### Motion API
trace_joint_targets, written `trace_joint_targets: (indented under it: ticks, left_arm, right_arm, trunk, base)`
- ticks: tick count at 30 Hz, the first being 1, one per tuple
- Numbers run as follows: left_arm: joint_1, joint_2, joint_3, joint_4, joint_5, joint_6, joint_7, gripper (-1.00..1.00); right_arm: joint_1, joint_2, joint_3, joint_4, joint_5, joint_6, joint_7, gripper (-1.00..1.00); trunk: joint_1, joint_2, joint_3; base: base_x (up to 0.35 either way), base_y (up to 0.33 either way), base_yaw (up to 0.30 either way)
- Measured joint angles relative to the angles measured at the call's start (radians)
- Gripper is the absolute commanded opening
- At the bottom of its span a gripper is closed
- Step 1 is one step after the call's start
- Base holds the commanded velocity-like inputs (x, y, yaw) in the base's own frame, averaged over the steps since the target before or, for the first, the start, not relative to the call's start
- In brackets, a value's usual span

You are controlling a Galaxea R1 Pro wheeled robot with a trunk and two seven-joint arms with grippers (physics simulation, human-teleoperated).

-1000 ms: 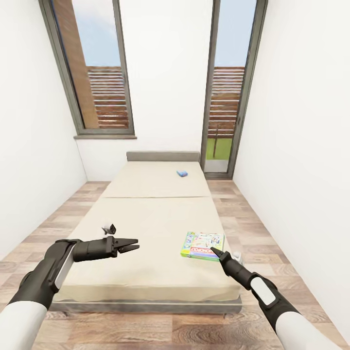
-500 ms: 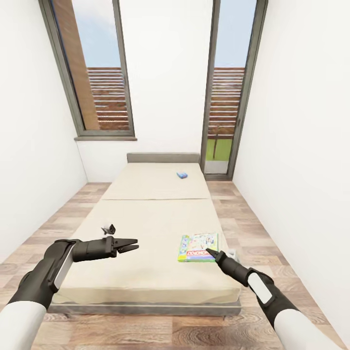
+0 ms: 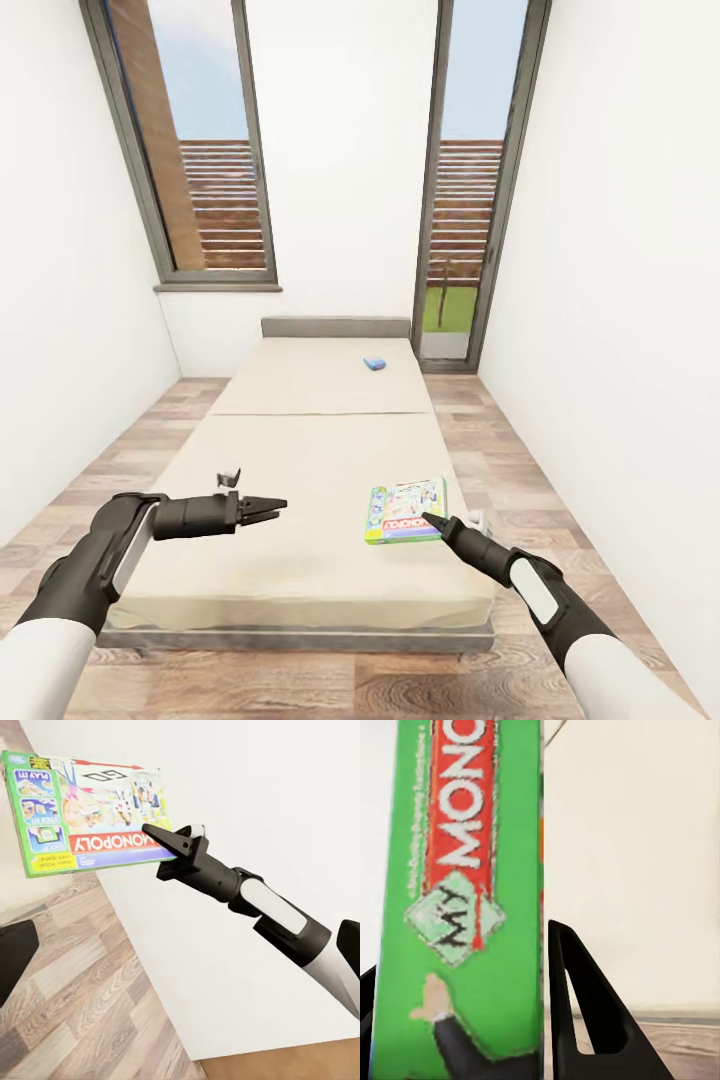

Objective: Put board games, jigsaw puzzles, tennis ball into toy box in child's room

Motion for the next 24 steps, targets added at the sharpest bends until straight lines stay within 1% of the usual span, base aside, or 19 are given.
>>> trace_joint_targets:
  ticks: [6,24]
  left_arm:
    - [0.0,0.0,0.0,0.0,-0.001,0.0,0.012,1.0]
    - [-0.002,0.004,0.001,0.002,-0.001,0.0,0.017,1.0]
  right_arm:
    - [0.0,-0.002,0.0,0.0,-0.001,0.0,0.0,-1.0]
    - [0.0,-0.005,0.0,0.0,0.002,-0.003,0.002,-1.0]
  trunk:
    - [-0.023,0.042,0.019]
    - [-0.092,0.168,0.075]
  base:
    - [0.0,0.0,0.0]
    - [0.0,0.0,0.0]
